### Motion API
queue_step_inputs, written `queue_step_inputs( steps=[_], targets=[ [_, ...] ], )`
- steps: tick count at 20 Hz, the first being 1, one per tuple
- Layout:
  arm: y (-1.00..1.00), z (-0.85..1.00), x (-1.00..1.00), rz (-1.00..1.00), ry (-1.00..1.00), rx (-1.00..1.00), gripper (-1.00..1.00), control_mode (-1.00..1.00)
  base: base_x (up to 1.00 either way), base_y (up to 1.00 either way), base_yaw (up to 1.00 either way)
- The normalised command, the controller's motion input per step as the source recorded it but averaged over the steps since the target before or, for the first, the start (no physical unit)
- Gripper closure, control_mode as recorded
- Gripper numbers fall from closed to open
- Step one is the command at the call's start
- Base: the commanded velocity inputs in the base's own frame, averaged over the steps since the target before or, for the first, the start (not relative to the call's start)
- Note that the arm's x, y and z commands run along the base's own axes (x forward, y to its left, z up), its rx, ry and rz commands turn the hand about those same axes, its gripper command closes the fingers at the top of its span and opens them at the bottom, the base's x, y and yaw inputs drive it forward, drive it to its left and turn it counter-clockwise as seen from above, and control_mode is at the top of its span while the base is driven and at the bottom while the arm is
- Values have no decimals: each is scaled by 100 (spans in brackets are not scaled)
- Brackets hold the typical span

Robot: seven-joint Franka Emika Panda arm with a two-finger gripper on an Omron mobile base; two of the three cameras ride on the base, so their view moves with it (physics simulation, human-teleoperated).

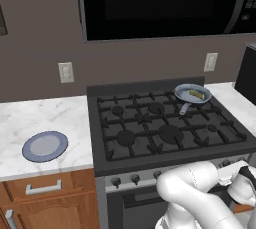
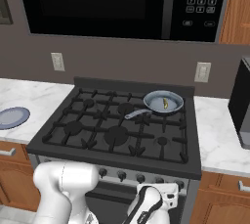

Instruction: Pick up the butter stick and place it in the pan. Then turn on the burner for the pan.

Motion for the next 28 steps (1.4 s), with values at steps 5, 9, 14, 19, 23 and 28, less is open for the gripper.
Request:
queue_step_inputs(
  steps=[5, 9, 14, 19, 23, 28],
  targets=[
    [5, 0, 14, 0, 19, -44, 100, -100, 0, 0, 0],
    [18, 4, 13, 0, 35, -48, 100, -100, 0, 0, 0],
    [8, 5, 11, 0, 37, -44, 100, -100, 0, 0, 0],
    [3, 20, 16, -1, 42, -41, 100, -100, 0, 0, 0],
    [1, 25, 18, 0, 41, -34, 100, -100, 0, 0, 0],
    [2, 29, 13, 0, 32, -28, 100, -100, 0, 0, 0]
  ],
)
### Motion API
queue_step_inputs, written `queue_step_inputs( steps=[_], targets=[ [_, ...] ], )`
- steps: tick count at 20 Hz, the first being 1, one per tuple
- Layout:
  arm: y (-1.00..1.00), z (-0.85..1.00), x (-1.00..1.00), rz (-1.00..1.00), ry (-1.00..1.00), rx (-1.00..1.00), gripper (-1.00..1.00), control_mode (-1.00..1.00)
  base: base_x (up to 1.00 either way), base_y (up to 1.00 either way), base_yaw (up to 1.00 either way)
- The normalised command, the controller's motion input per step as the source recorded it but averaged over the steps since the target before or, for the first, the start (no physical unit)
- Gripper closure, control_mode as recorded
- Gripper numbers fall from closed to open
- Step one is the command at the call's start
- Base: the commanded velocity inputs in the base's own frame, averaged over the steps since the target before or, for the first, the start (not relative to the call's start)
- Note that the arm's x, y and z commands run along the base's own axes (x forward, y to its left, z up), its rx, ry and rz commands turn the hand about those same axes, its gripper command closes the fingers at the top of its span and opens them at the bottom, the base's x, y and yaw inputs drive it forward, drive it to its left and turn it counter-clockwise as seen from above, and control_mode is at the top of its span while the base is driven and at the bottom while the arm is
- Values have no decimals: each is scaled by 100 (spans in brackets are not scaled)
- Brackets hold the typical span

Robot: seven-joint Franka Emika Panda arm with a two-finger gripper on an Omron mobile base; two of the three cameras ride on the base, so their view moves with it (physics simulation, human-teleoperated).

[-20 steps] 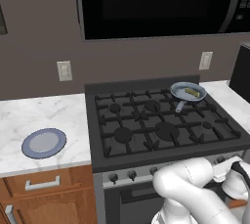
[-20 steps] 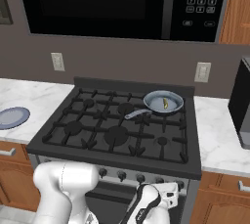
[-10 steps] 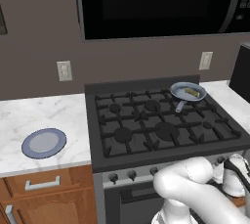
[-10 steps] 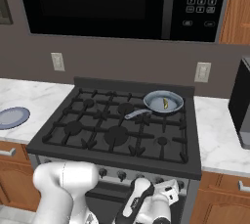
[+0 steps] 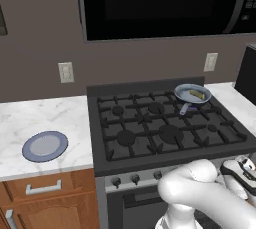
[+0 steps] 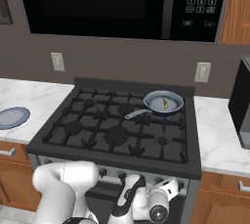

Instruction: Pick up the butter stick and place it in the pan. Then turn on the burner for the pan.

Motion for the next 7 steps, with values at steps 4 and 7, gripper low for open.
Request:
queue_step_inputs(
  steps=[4, 7],
  targets=[
    [7, 31, 20, 0, 24, -21, 100, -100, 0, 0, 0],
    [2, 27, 7, 0, 12, -15, 100, -100, 0, 0, 0]
  ],
)
